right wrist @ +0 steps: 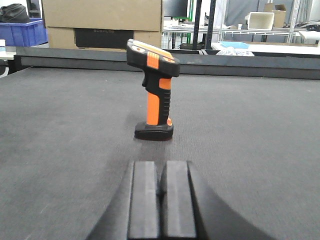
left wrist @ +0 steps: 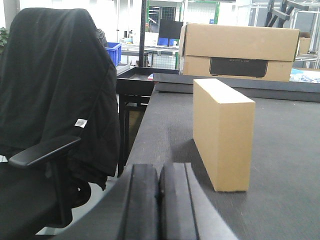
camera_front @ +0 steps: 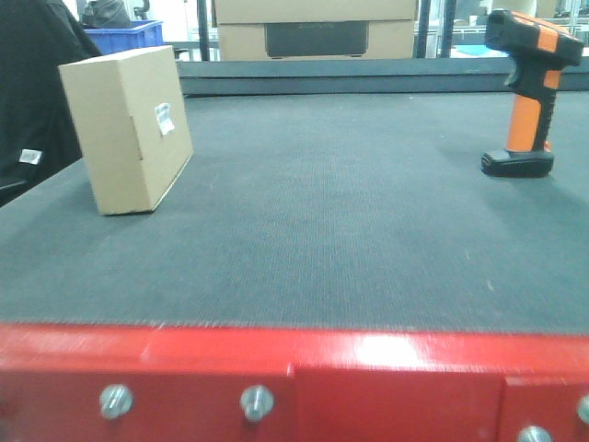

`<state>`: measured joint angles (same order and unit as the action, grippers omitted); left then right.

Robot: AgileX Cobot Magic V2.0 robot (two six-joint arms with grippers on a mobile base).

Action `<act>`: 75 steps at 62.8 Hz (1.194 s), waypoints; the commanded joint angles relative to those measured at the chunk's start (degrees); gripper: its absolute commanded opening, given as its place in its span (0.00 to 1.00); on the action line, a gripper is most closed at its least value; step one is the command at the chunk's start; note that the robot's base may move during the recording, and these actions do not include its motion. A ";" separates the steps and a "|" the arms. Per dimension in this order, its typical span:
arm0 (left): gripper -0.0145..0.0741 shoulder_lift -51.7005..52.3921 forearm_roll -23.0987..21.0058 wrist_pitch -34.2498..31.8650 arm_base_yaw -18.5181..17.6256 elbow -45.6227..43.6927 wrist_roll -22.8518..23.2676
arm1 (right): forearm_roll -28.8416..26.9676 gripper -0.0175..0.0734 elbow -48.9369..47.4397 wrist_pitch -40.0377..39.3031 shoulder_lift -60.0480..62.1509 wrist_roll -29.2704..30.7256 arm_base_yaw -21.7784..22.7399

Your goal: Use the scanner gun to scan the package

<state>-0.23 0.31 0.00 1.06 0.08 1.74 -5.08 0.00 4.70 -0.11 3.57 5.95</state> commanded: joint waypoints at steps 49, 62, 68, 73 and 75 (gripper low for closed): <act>0.05 0.23 0.27 -1.00 -0.18 -0.08 0.40 | -0.23 0.01 0.00 -1.21 0.11 0.47 0.29; 0.05 0.23 0.27 -1.00 -0.18 -0.08 0.40 | -0.23 0.01 0.00 -1.21 0.11 0.47 0.29; 0.05 0.23 0.27 -1.00 -0.18 -0.08 0.40 | -0.23 0.01 0.00 -1.21 0.11 0.47 0.29; 0.05 0.23 0.27 -1.00 -0.18 -0.08 0.40 | -0.23 0.01 0.00 -1.21 0.11 0.47 0.29; 0.05 0.23 0.27 -1.00 -0.18 -0.08 0.40 | -0.23 0.01 0.00 -1.21 0.11 0.47 0.29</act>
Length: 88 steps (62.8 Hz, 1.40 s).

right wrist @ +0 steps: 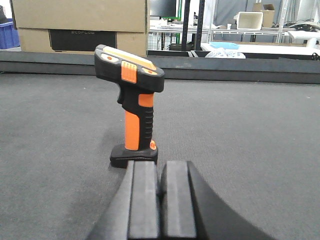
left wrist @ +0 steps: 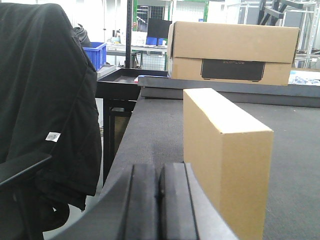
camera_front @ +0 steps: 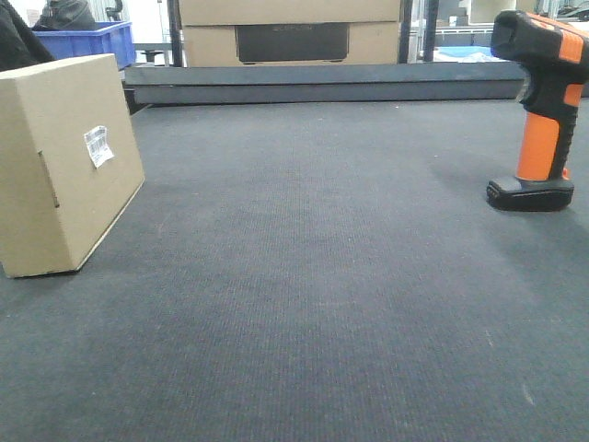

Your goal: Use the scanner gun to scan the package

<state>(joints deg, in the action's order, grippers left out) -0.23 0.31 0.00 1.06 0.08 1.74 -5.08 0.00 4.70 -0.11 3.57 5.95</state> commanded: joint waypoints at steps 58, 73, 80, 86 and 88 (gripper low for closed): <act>0.05 0.23 0.38 -2.03 -0.18 -0.08 0.40 | -0.23 0.01 0.00 -1.21 0.11 0.47 0.29; 0.05 0.23 0.16 0.64 -0.18 -4.27 0.40 | -0.23 0.01 0.00 -1.21 0.11 0.47 0.29; 0.05 -3.15 0.40 10.91 -0.18 -13.41 0.40 | -0.23 0.01 0.00 -1.21 0.11 0.47 0.29; 0.05 -9.53 0.40 20.17 -0.18 -21.58 0.40 | -0.23 0.01 0.00 -1.21 0.11 0.47 0.29; 0.05 -12.32 0.40 22.47 -0.18 -24.19 0.40 | -0.23 0.01 0.00 -1.21 0.11 0.47 0.29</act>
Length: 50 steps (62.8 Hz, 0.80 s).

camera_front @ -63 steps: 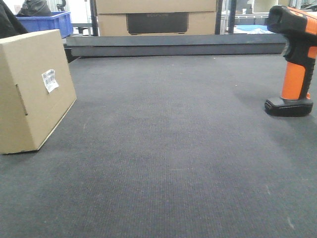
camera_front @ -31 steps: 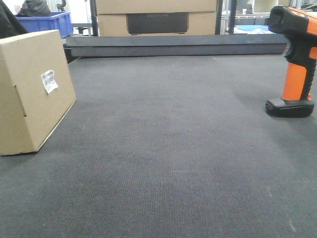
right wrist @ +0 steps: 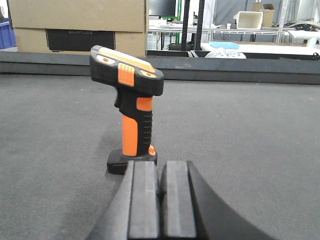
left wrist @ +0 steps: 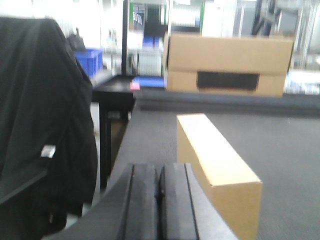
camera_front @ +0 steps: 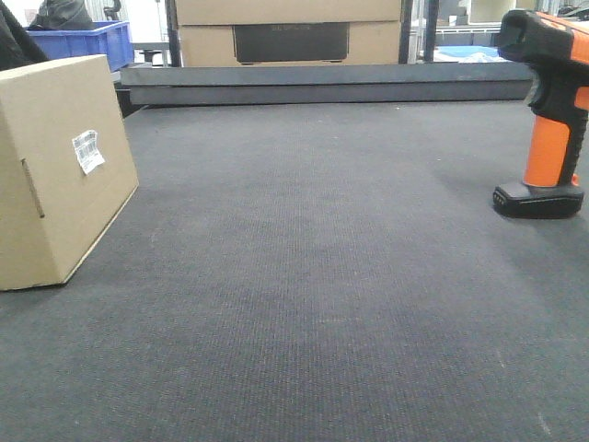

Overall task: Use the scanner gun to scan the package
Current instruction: 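Reach the left gripper down over the cardboard box and grasp it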

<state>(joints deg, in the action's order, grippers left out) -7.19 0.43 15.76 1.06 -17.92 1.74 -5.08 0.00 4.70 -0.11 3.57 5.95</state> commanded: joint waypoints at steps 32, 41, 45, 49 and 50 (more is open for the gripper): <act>0.04 -40.80 -4.73 13.33 -0.18 -27.76 0.29 | -0.23 0.01 0.00 -1.21 0.11 0.47 0.29; 0.04 -52.51 -6.32 21.93 -2.19 -39.33 0.29 | -0.23 0.01 0.00 -1.21 0.11 0.47 0.29; 0.04 -57.48 -6.20 24.27 -3.72 -45.09 0.53 | -0.23 0.01 0.00 -1.21 0.11 0.47 0.29; 0.04 -62.21 -4.27 26.07 -5.50 -49.91 3.79 | -0.23 0.01 0.00 -1.21 0.11 0.47 0.29; 0.04 -63.21 -3.42 26.53 -6.20 -50.93 5.41 | -0.23 0.01 0.00 -1.21 0.11 0.47 0.29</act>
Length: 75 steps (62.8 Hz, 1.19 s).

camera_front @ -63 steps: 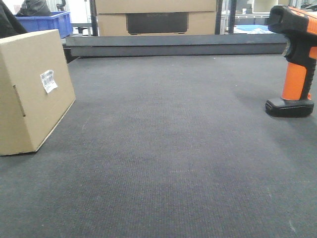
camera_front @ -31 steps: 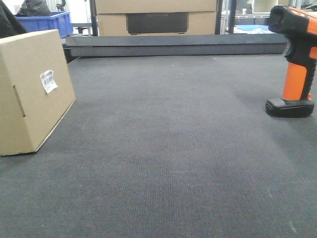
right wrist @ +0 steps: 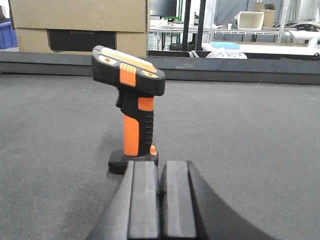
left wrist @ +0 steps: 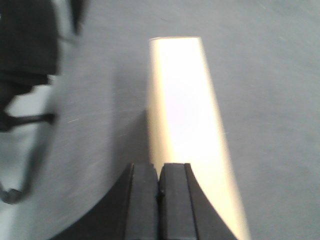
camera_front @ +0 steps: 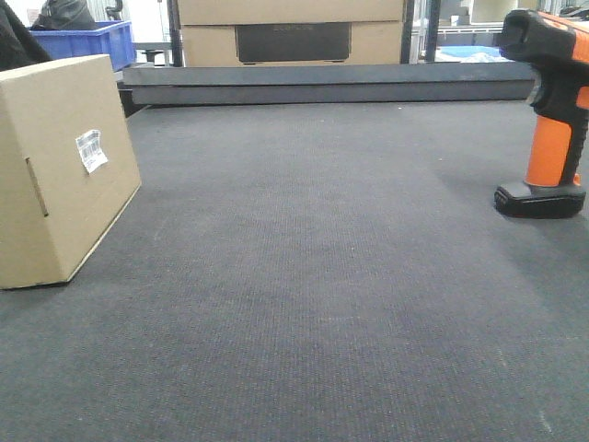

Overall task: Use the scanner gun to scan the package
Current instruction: 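Reach the left gripper down over the cardboard box and grasp it, then lift and tilt the cardboard box upward with the left gripper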

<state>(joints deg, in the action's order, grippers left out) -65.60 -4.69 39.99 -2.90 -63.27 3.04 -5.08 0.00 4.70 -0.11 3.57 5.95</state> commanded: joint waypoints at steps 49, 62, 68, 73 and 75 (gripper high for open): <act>0.76 -22.33 12.86 14.56 -9.51 -20.23 18.65 | -0.23 0.01 0.00 -1.21 0.11 0.47 0.29; 0.84 -22.33 11.86 14.70 -9.51 -16.69 18.65 | -0.23 0.01 0.00 -1.21 0.11 0.47 0.29; 0.84 -22.33 11.25 14.70 -9.51 -14.77 18.65 | -0.23 0.01 0.00 -1.21 0.11 0.47 0.29; 0.84 -22.33 11.16 14.70 -9.51 -12.72 18.65 | -0.23 0.01 0.00 -1.21 0.11 0.47 0.29; 0.84 -22.33 11.16 14.70 -9.51 -11.96 18.65 | -0.23 0.01 0.00 -1.21 0.11 0.47 0.29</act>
<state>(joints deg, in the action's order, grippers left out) -88.08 7.05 54.78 -12.10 -76.70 21.26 -5.08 0.00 4.70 -0.11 3.57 5.95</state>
